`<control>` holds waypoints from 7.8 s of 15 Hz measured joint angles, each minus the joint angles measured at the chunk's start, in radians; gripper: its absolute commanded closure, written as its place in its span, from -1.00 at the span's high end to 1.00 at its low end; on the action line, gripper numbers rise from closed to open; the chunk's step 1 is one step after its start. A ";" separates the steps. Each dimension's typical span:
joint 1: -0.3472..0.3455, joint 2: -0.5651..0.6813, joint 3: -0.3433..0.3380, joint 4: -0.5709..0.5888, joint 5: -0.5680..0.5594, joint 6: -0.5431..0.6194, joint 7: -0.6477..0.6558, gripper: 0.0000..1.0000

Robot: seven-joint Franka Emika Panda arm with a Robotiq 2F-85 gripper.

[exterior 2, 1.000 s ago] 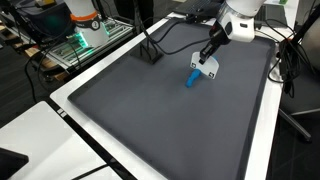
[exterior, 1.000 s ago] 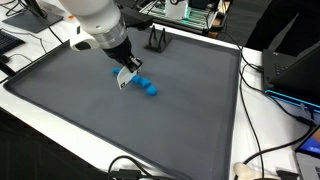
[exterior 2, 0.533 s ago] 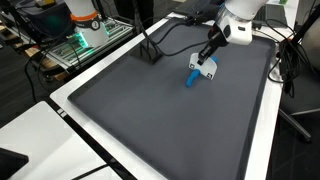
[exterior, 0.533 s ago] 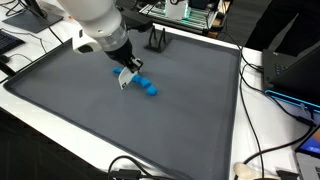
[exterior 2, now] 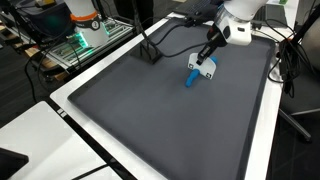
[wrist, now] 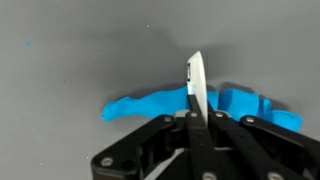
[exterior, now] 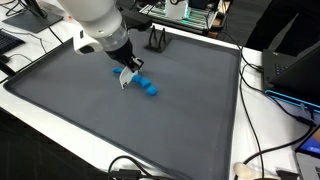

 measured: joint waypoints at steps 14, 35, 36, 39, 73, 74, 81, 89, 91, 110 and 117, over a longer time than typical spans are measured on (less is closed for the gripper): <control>-0.001 -0.045 -0.001 -0.024 -0.003 -0.082 -0.036 -0.98; -0.031 -0.086 -0.023 -0.084 -0.018 0.025 -0.052 -0.98; -0.031 -0.086 -0.023 -0.089 -0.018 0.035 -0.052 -0.98; -0.031 -0.086 -0.023 -0.102 -0.018 0.064 -0.054 -0.98; -0.040 -0.093 -0.019 -0.166 -0.020 0.041 -0.196 -0.98; -0.041 -0.096 -0.019 -0.171 -0.020 0.034 -0.196 -0.98; -0.041 -0.117 -0.020 -0.204 -0.020 0.032 -0.173 -0.98; -0.041 -0.153 -0.018 -0.220 -0.020 0.031 -0.171 -0.98; -0.039 -0.173 -0.018 -0.229 -0.020 0.027 -0.164 -0.98; -0.055 -0.375 -0.044 -0.435 0.303 -0.088 0.434 -0.98; -0.091 -0.474 -0.064 -0.650 0.410 0.037 0.560 -0.98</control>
